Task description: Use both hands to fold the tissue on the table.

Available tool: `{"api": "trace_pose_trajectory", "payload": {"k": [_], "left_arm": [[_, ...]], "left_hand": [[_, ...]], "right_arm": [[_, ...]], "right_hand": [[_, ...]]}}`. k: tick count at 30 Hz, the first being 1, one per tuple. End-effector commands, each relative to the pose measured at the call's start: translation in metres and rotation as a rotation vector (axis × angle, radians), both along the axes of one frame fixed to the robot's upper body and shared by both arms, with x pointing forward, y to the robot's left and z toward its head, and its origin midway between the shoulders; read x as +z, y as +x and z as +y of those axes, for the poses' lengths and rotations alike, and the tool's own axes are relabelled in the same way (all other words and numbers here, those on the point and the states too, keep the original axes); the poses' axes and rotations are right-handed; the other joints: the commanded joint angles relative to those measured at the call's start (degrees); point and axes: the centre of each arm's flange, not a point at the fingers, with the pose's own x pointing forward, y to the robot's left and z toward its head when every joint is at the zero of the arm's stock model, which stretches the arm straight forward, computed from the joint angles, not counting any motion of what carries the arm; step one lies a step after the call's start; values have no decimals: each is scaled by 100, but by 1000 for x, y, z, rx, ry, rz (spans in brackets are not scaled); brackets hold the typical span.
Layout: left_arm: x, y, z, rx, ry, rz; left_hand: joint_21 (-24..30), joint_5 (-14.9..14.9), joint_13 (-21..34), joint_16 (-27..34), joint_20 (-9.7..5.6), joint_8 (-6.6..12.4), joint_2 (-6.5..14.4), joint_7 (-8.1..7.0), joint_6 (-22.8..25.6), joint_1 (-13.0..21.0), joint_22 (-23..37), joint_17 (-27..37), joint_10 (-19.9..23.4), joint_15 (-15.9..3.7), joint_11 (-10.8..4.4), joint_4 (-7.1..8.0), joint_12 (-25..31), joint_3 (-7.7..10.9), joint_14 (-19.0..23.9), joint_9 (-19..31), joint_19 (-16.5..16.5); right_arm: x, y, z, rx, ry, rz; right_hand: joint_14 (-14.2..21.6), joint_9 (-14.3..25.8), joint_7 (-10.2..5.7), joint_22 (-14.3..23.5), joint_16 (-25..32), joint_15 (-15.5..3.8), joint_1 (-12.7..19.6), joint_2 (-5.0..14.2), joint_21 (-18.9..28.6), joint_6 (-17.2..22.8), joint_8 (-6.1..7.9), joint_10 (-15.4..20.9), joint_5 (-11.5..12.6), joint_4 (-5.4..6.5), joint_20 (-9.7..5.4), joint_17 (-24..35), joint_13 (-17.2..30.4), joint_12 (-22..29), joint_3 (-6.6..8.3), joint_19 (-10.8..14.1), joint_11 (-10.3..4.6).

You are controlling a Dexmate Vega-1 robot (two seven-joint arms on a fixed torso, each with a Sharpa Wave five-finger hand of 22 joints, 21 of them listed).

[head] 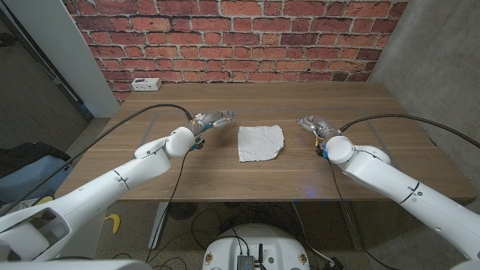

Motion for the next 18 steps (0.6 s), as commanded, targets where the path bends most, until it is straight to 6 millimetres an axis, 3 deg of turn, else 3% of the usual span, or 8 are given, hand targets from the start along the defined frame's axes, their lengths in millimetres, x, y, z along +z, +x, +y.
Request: {"api": "trace_pose_trajectory", "payload": {"k": [1, 3, 5, 11, 18], "left_arm": [[-8, -5, -9, -20, 68, 6], [-9, -5, -9, -23, 73, 6], [-9, -6, -10, -21, 81, -3], [-12, -8, -12, -22, 98, -3], [-16, -10, -14, -20, 125, -4]], "left_hand": [[10, -10, 24, 68, -47, 46, -81, 13, 170, -19, 12, 38, 36, -51, -46, -30, -2, -94, 49, 32, -114], [30, -43, 27, 108, -85, 20, -269, -16, 207, -172, 18, 62, 83, -116, -54, 4, 4, -246, 144, 30, -95], [44, -43, 29, 126, -98, 27, -358, -11, 273, -252, 21, 70, 132, -138, -65, 19, 17, -319, 205, 28, -77], [71, -23, 29, 132, -105, 54, -457, 51, 472, -364, 27, 68, 272, -150, -77, 30, 52, -410, 297, 27, -33], [79, -1, 27, 92, -101, 108, -505, 134, 823, -425, 29, 54, 463, -253, -121, -3, 88, -460, 304, 25, -30]], "right_arm": [[-7, -17, 10, -59, -64, 3], [-7, -20, 12, -63, -74, 5], [-7, -23, 14, -76, -92, 3], [-9, -33, 21, -120, -139, -6], [-12, -43, 28, -156, -173, -9]], "right_hand": [[222, 20, -7, 10, 119, -49, -15, -76, -6, 146, 41, 161, -24, 35, 38, 36, 29, 60, -26, 132, 12], [339, 25, -23, 13, 167, -97, 46, -110, 11, 208, 29, 263, -43, -18, 238, 51, 49, 85, -44, 275, 27], [443, 28, -53, 13, 213, -131, 92, -126, 1, 286, 39, 333, -55, -53, 280, 66, 62, 105, -53, 314, 7], [676, 35, -90, 18, 335, -195, 201, -194, 0, 434, 54, 492, -84, -136, 255, 121, 103, 157, -91, 448, -47], [1124, 58, -8, 35, 621, -193, 185, -313, 22, 858, 142, 873, -109, -126, 283, 304, 204, 332, -269, 690, 15]]}}
